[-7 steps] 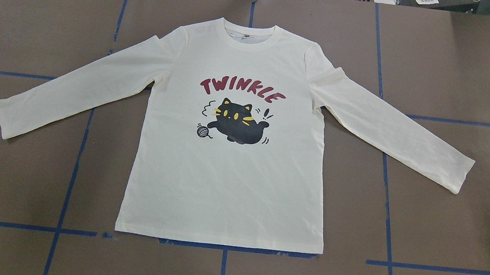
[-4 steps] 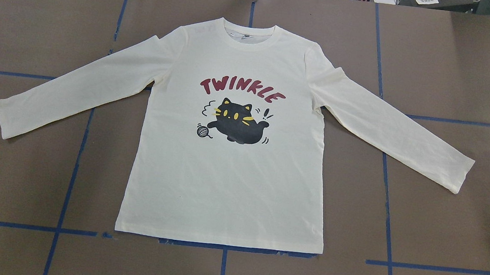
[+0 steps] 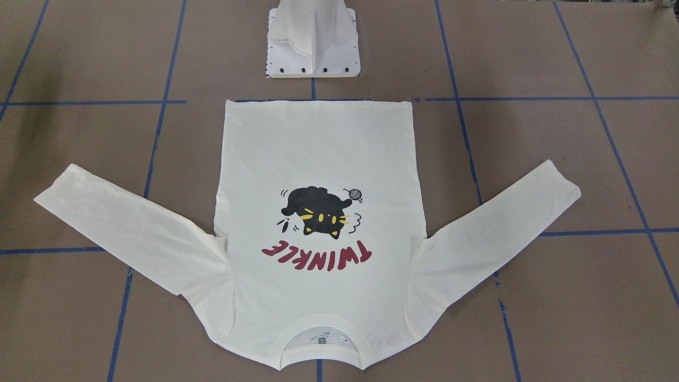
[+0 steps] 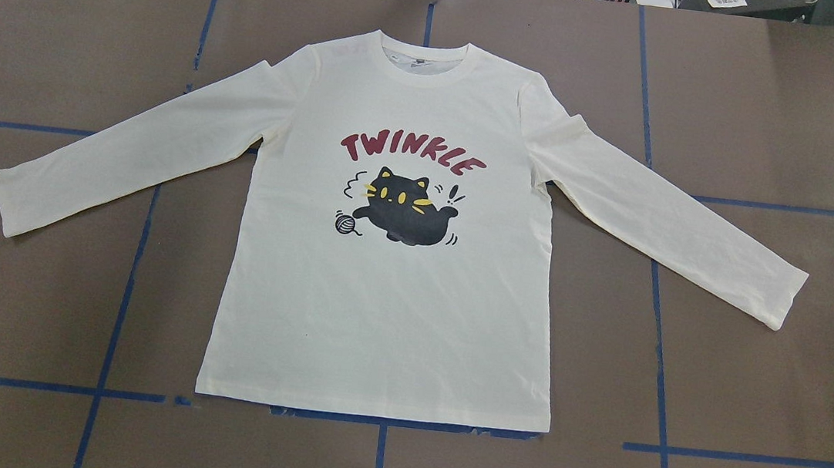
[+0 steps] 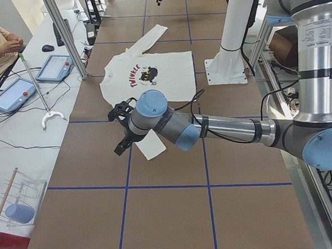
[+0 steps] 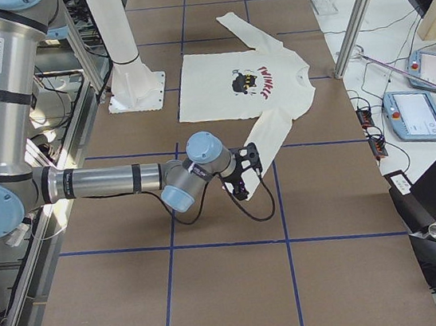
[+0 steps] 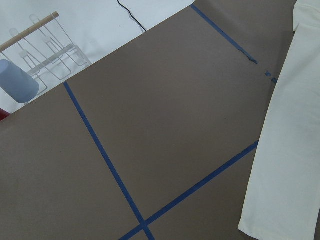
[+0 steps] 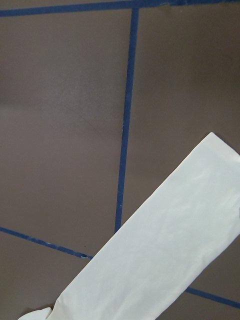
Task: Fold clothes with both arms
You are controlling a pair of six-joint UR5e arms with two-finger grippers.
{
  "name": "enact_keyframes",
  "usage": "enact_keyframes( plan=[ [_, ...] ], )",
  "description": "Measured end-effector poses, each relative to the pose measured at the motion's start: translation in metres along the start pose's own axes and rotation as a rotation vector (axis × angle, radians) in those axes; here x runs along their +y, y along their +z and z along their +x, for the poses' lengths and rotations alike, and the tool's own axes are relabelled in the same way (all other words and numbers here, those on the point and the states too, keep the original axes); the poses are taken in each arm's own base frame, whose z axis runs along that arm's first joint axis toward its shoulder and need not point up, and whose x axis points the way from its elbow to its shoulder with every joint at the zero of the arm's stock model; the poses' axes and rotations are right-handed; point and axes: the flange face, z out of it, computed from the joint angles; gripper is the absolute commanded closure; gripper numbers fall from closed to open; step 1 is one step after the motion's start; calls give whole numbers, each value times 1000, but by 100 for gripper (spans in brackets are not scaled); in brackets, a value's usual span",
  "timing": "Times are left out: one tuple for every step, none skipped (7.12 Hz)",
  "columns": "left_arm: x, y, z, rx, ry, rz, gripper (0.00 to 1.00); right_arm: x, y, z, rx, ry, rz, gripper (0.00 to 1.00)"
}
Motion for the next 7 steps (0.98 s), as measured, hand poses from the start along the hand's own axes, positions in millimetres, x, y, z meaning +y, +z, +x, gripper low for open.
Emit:
enact_keyframes(
  plan=[
    [0, 0, 0, 0, 1, 1, 0, 10, 29, 2, -16, 24, 37, 26],
    [0, -1, 0, 0, 1, 1, 0, 12, 56, -3, -19, 37, 56, 26],
    [1, 0, 0, 0, -1, 0, 0, 14, 83, -6, -6, 36, 63, 27],
    [1, 0, 0, 0, -2, -1, 0, 15, 102, -8, 2, 31, 57, 27],
    [1, 0, 0, 0, -2, -1, 0, 19, 114, -9, 7, 27, 43, 27],
    [1, 0, -1, -1, -3, 0, 0, 25, 122, -9, 11, 24, 26, 27],
    [1, 0, -1, -1, -4, -1, 0, 30, 128, -6, 18, 22, 10, 27]
  ],
)
